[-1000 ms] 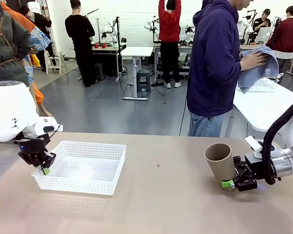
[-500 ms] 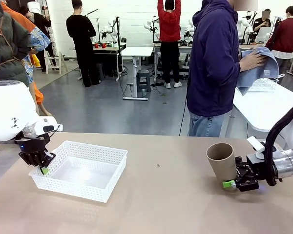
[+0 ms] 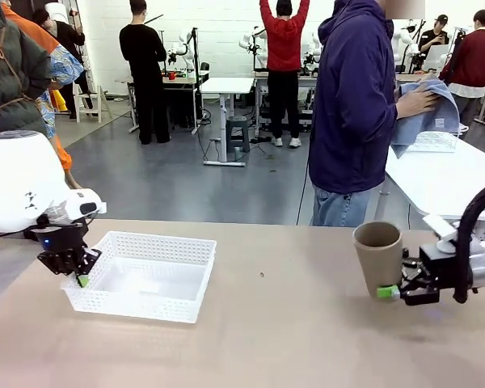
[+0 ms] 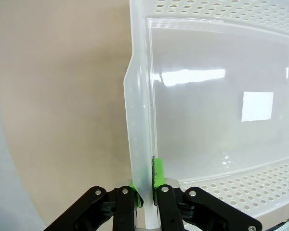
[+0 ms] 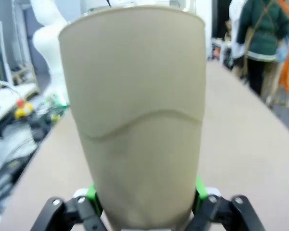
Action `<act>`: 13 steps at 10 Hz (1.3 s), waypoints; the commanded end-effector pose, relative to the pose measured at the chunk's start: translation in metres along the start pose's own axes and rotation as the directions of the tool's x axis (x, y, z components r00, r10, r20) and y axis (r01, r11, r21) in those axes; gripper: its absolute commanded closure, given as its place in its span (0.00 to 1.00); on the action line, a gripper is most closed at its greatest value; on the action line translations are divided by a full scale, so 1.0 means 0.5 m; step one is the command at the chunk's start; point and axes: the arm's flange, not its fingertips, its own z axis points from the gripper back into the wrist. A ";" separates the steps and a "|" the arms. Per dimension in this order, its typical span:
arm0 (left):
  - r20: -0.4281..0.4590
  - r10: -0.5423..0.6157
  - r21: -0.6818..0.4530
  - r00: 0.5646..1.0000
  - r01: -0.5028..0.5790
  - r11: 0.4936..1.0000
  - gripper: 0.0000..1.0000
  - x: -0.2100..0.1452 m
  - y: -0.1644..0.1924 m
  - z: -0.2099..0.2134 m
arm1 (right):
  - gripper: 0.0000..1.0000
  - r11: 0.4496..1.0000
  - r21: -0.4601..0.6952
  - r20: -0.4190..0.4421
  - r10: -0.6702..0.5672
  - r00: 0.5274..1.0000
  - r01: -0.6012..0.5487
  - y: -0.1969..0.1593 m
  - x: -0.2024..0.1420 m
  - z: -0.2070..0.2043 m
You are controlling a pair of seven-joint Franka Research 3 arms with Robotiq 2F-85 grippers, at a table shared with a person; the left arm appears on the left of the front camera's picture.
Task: Clean and organize the cups into the basket.
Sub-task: Pick up the Organizing basket and move it to the center of the table, then pick up the Reusable plastic cup from the right side of the table and place it inside the Organizing basket.
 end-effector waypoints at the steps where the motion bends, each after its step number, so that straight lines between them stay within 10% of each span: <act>1: -0.026 0.043 0.000 0.999 -0.043 0.999 1.00 0.014 -0.069 -0.007 | 0.61 0.996 -0.087 0.111 0.038 0.993 -0.029 0.063 0.107 0.034; 5: -0.073 0.022 0.062 0.997 -0.017 0.998 1.00 0.062 -0.211 -0.043 | 0.61 0.963 -0.269 0.205 0.063 0.977 -0.006 0.102 0.245 0.125; 13: -0.059 0.159 0.111 0.986 -0.152 0.982 1.00 0.161 -0.492 -0.111 | 0.61 0.987 -0.153 0.160 0.080 0.984 -0.055 0.079 0.202 0.101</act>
